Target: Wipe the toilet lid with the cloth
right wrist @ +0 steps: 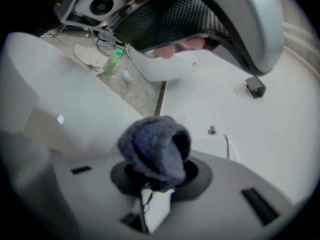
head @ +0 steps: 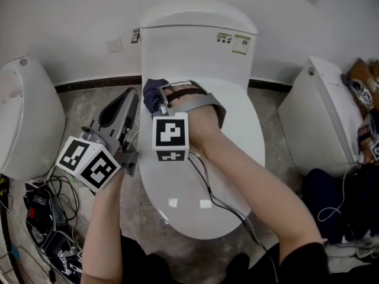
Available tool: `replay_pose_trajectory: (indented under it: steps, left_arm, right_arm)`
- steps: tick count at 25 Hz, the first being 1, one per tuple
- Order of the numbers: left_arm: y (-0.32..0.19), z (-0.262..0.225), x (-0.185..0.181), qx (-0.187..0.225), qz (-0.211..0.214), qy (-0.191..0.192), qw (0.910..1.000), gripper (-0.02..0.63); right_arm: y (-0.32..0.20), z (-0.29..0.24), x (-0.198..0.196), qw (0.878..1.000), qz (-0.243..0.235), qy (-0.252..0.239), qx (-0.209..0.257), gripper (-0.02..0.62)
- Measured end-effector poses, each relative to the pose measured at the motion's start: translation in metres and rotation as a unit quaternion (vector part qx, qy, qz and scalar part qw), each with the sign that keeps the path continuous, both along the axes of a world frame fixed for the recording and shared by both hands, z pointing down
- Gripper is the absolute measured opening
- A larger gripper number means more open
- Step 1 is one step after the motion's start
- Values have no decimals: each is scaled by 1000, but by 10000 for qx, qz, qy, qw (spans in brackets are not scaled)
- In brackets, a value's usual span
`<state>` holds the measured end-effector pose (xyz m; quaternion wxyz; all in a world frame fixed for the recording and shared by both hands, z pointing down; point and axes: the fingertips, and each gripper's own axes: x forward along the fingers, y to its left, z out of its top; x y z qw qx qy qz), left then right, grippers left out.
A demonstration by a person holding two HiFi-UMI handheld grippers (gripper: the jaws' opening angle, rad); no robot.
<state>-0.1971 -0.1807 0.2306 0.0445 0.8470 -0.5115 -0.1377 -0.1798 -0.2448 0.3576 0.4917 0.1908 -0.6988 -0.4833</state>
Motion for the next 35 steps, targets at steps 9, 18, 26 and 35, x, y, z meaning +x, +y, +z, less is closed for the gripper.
replay_pose_trajectory:
  steps: [9,18,26,35]
  left_arm:
    - [-1,2,7,-34,76,17,10000,9]
    - [-3,3,20,-65,168,20,9998,9]
    - [-5,10,40,-149,283,-116,9994,9]
    - [-6,10,56,-133,366,-153,9991,9]
  right_arm:
    - [-6,-2,27,9999,149,-3,-7,95]
    - [-13,-3,66,9992,403,25,-76,95]
    - [-22,-5,112,9979,638,96,-103,96]
    - [-34,-2,166,9946,1025,81,-163,96]
